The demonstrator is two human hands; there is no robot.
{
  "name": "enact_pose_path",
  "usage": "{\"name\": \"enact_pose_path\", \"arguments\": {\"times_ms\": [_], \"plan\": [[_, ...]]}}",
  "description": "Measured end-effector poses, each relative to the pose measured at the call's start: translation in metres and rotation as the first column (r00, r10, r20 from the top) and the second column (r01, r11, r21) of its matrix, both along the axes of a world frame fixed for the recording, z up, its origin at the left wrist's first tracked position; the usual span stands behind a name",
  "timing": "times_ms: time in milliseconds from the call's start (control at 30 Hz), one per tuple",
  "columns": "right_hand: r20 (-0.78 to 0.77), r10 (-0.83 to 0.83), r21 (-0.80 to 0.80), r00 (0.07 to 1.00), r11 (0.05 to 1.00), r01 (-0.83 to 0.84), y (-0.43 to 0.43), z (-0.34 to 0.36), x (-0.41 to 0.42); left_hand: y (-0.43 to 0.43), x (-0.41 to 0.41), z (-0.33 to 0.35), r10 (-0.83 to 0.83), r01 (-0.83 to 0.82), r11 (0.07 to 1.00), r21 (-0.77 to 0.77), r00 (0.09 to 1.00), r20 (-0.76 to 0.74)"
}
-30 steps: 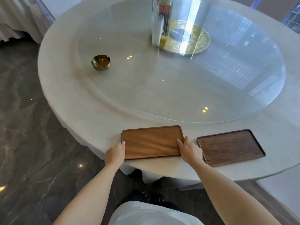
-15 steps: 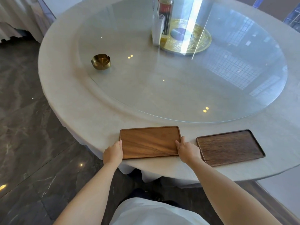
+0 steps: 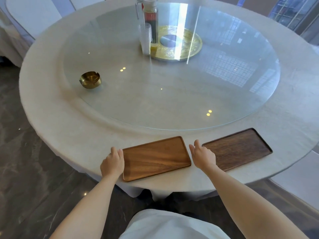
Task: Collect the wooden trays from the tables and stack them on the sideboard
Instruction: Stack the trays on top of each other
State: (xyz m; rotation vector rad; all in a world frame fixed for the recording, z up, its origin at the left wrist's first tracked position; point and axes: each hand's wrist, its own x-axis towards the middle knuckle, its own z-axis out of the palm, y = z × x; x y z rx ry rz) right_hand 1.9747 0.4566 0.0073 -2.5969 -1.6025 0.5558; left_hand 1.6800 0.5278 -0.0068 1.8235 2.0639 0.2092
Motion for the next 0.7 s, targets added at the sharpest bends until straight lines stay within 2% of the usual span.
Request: {"name": "enact_pose_path", "arguments": {"times_ms": [100, 200, 367, 567, 700], "plan": [[0.008, -0.062, 0.022, 0.998, 0.998, 0.062, -0.001, 0.009, 0.018, 0.015, 0.028, 0.01, -0.062, 0.058, 0.994, 0.091, 0.998, 0.033], [-0.004, -0.111, 0.056, 0.994, 0.992, 0.111, -0.003, 0.02, 0.046, 0.019, 0.074, 0.019, -0.12, 0.111, 0.987, 0.116, 0.99, 0.074], [0.083, -0.083, 0.097, 0.993, 0.992, 0.075, -0.012, 0.029, 0.111, 0.007, 0.162, 0.028, -0.238, 0.218, 0.964, 0.15, 0.962, 0.136], [0.016, -0.131, 0.143, 0.991, 0.982, 0.128, -0.037, 0.031, 0.193, -0.04, 0.25, 0.025, -0.227, 0.212, 0.969, 0.13, 0.967, 0.113], [-0.029, -0.156, 0.067, 0.987, 0.985, 0.158, -0.048, 0.028, 0.235, -0.067, 0.283, 0.016, -0.207, 0.202, 0.976, 0.084, 0.976, 0.063]]}}
